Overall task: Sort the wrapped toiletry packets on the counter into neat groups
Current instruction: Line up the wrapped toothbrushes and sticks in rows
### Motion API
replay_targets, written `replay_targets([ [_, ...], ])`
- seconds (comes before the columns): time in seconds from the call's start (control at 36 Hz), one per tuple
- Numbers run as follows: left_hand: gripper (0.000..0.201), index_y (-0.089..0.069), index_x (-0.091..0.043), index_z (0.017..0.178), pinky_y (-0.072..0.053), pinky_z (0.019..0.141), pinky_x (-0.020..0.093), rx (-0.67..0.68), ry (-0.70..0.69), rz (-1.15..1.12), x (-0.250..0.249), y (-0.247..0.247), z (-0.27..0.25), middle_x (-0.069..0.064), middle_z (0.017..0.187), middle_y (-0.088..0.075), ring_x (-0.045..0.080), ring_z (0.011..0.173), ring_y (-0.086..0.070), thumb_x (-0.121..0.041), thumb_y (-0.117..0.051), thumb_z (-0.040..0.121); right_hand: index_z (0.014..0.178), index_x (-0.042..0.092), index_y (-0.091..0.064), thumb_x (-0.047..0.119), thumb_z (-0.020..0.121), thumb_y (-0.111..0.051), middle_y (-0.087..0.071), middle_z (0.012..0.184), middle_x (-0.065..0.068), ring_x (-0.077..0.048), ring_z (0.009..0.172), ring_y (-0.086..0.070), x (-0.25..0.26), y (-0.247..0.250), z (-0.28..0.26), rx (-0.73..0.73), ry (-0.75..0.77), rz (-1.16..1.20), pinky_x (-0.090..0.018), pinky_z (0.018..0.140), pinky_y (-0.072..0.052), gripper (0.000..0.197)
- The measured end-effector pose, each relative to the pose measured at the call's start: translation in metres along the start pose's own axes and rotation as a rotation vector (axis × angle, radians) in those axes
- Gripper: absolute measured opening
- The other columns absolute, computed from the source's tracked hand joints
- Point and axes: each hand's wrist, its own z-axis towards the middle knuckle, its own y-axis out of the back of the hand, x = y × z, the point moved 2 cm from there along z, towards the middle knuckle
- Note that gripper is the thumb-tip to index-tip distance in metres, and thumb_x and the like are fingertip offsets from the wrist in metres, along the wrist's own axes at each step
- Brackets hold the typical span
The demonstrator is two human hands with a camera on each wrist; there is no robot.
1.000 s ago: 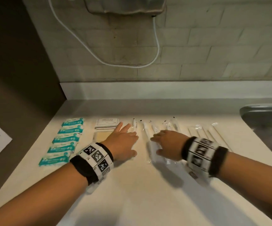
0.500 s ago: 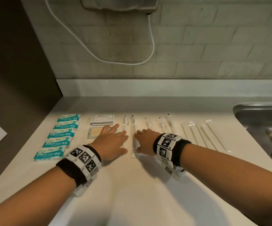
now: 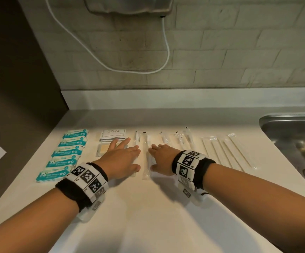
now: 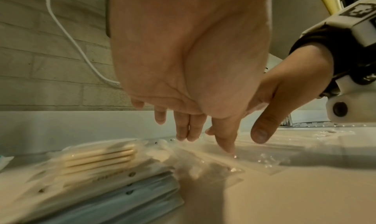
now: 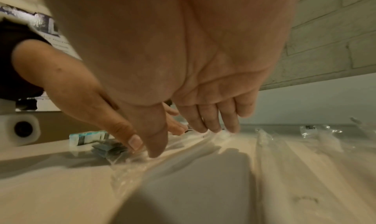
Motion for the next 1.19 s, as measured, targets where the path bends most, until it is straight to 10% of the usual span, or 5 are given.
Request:
replay_targets([
  [0.53, 0.086, -0.021, -0.022, 0.153, 0.008, 0.118, 0.053, -0.021, -0.139, 0.091, -0.099, 0.006, 0.045, 0.008, 0.162, -0.018, 0.028, 0.15, 0.0, -0.076, -0.025, 0.087, 0.14, 0.017, -0.045, 0.057, 0.08, -0.064, -0.05, 0.142, -0.002, -0.024, 0.138, -0.034, -0.084, -0.006, -0.047, 0.116, -0.122, -0.157, -0.042, 0.119, -0.02, 0.074],
  [0.72, 0.084, -0.026, -0.024, 0.152, 0.012, 0.117, 0.054, 0.034, -0.139, 0.116, -0.088, 0.009, 0.034, 0.005, 0.162, -0.018, 0.029, 0.15, 0.005, -0.074, -0.037, 0.086, 0.141, 0.015, -0.043, 0.053, 0.083, -0.062, -0.043, 0.148, -0.004, -0.028, 0.146, -0.019, -0.08, -0.01, -0.041, 0.083, -0.046, -0.179, -0.044, 0.121, -0.01, 0.072],
  [1.19, 0.085, -0.012, -0.029, 0.155, 0.013, 0.118, 0.052, 0.101, -0.078, 0.032, -0.062, 0.004, 0.025, -0.004, 0.164, -0.004, 0.024, 0.15, 0.012, -0.07, -0.04, 0.086, 0.133, 0.009, -0.046, 0.055, 0.088, -0.054, -0.055, 0.133, -0.007, -0.024, 0.128, -0.045, -0.054, -0.011, -0.037, 0.03, -0.012, -0.063, -0.038, 0.116, -0.022, 0.065],
])
